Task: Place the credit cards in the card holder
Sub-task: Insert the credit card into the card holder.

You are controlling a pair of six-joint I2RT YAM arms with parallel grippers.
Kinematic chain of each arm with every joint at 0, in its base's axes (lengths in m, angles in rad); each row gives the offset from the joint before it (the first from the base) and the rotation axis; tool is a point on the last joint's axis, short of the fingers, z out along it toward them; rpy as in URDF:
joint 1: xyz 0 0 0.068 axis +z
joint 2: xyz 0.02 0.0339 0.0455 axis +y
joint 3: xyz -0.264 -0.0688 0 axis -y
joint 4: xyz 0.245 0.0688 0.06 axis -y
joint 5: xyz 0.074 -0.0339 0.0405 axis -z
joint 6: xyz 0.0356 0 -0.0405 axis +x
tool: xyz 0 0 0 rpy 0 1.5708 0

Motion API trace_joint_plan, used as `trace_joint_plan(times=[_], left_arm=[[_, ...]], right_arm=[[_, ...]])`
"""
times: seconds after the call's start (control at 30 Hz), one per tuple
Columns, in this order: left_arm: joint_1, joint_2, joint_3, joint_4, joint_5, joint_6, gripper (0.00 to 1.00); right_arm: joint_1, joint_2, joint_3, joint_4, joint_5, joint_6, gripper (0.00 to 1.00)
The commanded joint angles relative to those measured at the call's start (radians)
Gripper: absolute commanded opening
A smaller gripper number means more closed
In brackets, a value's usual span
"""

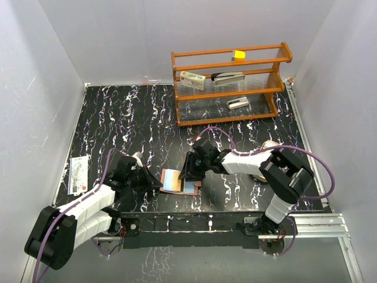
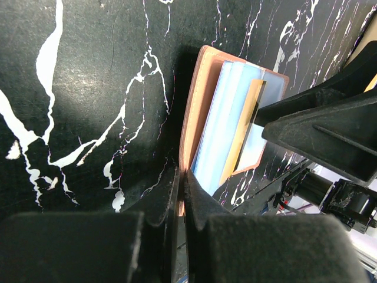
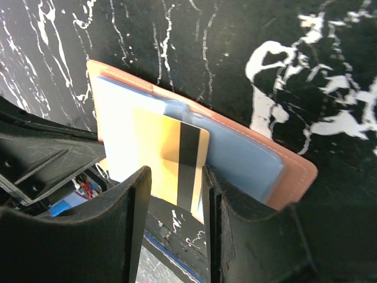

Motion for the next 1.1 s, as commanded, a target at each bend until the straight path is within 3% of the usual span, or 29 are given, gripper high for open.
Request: trace_joint_plan(times=[0.0, 0.27, 0.53, 0.7, 1.07], left_arm=[[0.0, -0.01, -0.012, 0.005, 0.023, -0.005, 0.0], [0.001, -0.006, -0.018, 0.021, 0.026, -0.013, 0.0], [0.0, 0.009, -0.019, 0.029, 0.032, -0.01, 0.0], [0.0, 0.003, -0.012, 0.018, 0.024, -0.004, 0.0], [0.0, -0.017, 0.007, -0.006, 0.018, 0.005, 0.0]], right_arm=[[0.019, 0.031, 0.048, 0.09, -0.011, 0.026, 0.39], [0.025, 0.065, 0.062, 0.211, -0.081, 0.055, 0.39], [0.029, 0.104, 0.092, 0.21, -0.088, 0.013, 0.39], [0.029, 0.079, 0.13, 0.109, -0.04, -0.09, 0.39], [0.003, -0.128, 0.239, -0.178, 0.235, -0.407, 0.4]])
